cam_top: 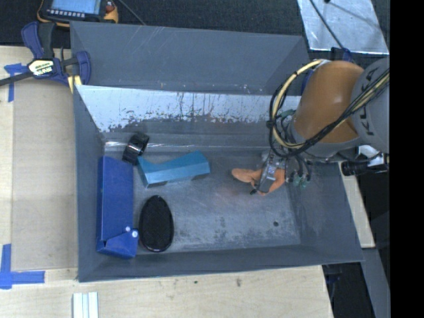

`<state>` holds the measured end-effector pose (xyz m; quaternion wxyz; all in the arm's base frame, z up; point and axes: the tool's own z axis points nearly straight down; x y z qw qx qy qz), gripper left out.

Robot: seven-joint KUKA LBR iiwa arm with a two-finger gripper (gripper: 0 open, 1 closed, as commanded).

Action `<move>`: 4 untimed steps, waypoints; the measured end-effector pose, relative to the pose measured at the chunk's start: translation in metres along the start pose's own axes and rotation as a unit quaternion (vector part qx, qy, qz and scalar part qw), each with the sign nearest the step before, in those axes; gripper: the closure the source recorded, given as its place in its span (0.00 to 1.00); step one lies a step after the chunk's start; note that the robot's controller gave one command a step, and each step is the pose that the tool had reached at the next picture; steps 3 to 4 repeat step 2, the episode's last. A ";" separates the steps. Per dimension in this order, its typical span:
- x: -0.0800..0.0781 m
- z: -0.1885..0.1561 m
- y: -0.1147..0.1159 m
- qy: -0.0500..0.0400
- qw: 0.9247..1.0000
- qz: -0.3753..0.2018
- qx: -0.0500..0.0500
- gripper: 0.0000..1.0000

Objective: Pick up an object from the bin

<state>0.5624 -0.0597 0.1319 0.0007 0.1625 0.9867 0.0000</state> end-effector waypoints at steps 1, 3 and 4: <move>-0.001 -0.013 0.000 -0.002 1.000 0.000 -0.001 1.00; -0.001 -0.024 0.000 -0.001 1.000 0.000 0.000 1.00; -0.001 -0.024 0.000 -0.001 1.000 0.000 0.000 1.00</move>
Offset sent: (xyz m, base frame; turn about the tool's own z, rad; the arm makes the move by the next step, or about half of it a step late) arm 0.0001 0.0001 0.0568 0.0000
